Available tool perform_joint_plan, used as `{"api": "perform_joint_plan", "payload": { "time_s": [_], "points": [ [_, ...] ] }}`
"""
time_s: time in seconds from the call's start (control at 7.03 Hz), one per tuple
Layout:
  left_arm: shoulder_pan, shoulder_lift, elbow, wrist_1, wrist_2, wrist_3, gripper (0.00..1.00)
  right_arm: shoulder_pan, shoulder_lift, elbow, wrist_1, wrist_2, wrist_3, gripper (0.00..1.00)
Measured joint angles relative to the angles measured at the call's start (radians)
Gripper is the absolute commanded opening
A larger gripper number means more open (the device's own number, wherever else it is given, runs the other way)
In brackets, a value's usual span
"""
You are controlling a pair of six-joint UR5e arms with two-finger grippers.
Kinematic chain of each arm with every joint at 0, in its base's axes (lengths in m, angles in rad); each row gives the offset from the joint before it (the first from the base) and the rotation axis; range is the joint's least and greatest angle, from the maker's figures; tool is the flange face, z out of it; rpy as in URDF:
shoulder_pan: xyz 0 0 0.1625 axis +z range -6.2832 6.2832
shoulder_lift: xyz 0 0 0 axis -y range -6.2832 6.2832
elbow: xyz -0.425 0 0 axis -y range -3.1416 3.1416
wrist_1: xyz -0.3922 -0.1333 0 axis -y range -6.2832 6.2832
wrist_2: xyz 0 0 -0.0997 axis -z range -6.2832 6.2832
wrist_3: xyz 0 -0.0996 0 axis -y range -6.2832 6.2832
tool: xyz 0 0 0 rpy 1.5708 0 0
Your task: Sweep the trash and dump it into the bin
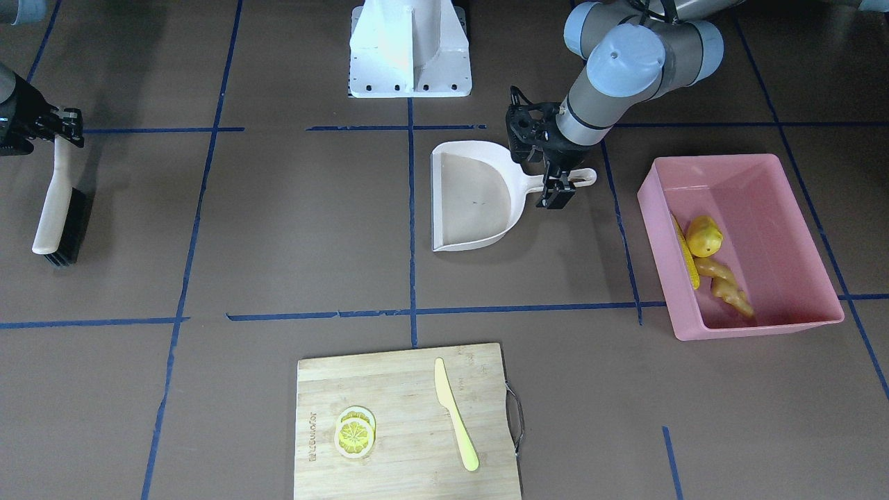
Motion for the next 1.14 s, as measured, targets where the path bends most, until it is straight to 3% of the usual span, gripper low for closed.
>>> {"api": "perform_joint_plan", "payload": {
  "time_s": [0.28, 0.43, 0.71, 1.14],
  "points": [
    [-0.001, 0.003, -0.011, 0.0, 0.02, -0.022, 0.93, 0.017, -0.002, -0.01, 0.012, 0.015, 0.002, 1.0],
    [-0.003, 0.006, -0.016, 0.0, 0.022, -0.024, 1.0, 0.021, -0.002, -0.011, 0.012, 0.015, 0.002, 1.0],
    [-0.051, 0.033, -0.043, 0.004, 0.025, -0.025, 1.0, 0.094, -0.012, 0.001, 0.016, 0.051, -0.003, 1.0],
    [-0.286, 0.193, -0.062, 0.009, 0.035, -0.078, 1.0, 0.27, -0.028, 0.009, 0.018, 0.107, -0.064, 1.0]
  ]
}}
